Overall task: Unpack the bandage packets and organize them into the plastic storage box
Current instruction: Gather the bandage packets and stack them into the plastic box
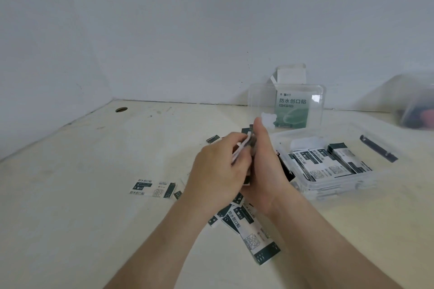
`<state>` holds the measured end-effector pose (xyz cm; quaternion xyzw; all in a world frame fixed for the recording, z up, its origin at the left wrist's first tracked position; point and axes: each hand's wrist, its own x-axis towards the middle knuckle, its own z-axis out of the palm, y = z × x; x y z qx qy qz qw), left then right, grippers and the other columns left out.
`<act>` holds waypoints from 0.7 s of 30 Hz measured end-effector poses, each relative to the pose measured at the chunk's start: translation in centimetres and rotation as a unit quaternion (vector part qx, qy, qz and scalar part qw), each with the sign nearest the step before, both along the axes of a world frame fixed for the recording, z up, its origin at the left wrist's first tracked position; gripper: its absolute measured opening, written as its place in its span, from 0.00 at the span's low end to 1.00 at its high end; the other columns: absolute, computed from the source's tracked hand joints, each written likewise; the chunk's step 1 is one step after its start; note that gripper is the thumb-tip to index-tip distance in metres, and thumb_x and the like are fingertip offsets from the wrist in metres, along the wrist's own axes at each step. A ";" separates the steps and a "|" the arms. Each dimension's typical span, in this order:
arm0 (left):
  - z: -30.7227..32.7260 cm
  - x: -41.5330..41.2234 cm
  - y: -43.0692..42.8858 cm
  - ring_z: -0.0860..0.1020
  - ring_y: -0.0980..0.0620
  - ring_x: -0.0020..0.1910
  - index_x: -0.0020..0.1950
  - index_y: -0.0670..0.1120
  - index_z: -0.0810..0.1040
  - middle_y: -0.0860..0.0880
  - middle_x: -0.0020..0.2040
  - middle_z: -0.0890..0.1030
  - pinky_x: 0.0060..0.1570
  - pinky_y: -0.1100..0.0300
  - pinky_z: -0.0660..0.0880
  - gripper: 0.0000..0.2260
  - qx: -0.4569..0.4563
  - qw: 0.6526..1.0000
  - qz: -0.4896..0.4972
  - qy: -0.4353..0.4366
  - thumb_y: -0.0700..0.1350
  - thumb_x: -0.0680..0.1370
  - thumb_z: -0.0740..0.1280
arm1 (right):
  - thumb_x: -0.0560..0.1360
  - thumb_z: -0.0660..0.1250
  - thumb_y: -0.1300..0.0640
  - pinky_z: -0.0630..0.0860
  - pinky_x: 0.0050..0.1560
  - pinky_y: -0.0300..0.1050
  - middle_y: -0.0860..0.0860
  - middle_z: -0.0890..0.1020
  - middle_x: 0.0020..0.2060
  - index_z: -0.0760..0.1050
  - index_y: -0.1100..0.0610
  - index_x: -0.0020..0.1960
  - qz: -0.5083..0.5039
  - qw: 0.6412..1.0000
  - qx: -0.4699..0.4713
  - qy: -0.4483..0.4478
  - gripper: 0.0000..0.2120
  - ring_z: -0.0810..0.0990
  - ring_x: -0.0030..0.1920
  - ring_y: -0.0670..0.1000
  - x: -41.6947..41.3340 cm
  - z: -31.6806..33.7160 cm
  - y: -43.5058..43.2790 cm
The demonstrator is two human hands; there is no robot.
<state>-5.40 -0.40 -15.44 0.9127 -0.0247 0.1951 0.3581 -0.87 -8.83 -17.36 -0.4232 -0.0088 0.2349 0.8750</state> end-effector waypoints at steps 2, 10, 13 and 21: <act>0.5 -0.1 0.1 0.78 0.55 0.33 0.49 0.50 0.80 0.52 0.36 0.80 0.34 0.55 0.76 0.10 -0.095 0.995 -0.006 0.029 0.45 0.81 0.59 | 0.74 0.60 0.32 0.73 0.50 0.49 0.56 0.79 0.40 0.79 0.56 0.44 -0.007 1.000 -0.004 0.011 0.26 0.79 0.44 0.56 0.0 -0.1 0.0; 1.4 -0.2 1.0 0.84 0.50 0.38 0.46 0.49 0.85 0.49 0.39 0.86 0.42 0.54 0.81 0.06 -0.353 0.934 0.028 0.040 0.38 0.74 0.72 | 0.72 0.69 0.37 0.64 0.27 0.39 0.56 0.77 0.40 0.81 0.62 0.51 0.013 1.000 -0.026 -0.007 0.26 0.71 0.34 0.49 -0.2 0.0 0.3; 0.5 0.4 1.1 0.83 0.57 0.37 0.47 0.53 0.83 0.55 0.38 0.85 0.40 0.61 0.80 0.07 -0.248 0.965 0.087 -0.024 0.41 0.73 0.73 | 0.77 0.67 0.48 0.67 0.30 0.42 0.57 0.80 0.46 0.79 0.62 0.57 -0.018 0.999 -0.045 0.006 0.18 0.75 0.36 0.51 -0.5 -0.2 0.4; -1.4 0.8 -0.4 0.72 0.49 0.56 0.65 0.50 0.75 0.55 0.61 0.78 0.50 0.52 0.70 0.22 0.258 0.957 0.081 -0.103 0.49 0.79 0.47 | 0.79 0.58 0.44 0.78 0.55 0.49 0.56 0.83 0.52 0.79 0.59 0.55 0.016 0.997 0.039 0.058 0.20 0.83 0.53 0.55 -0.3 0.1 -0.2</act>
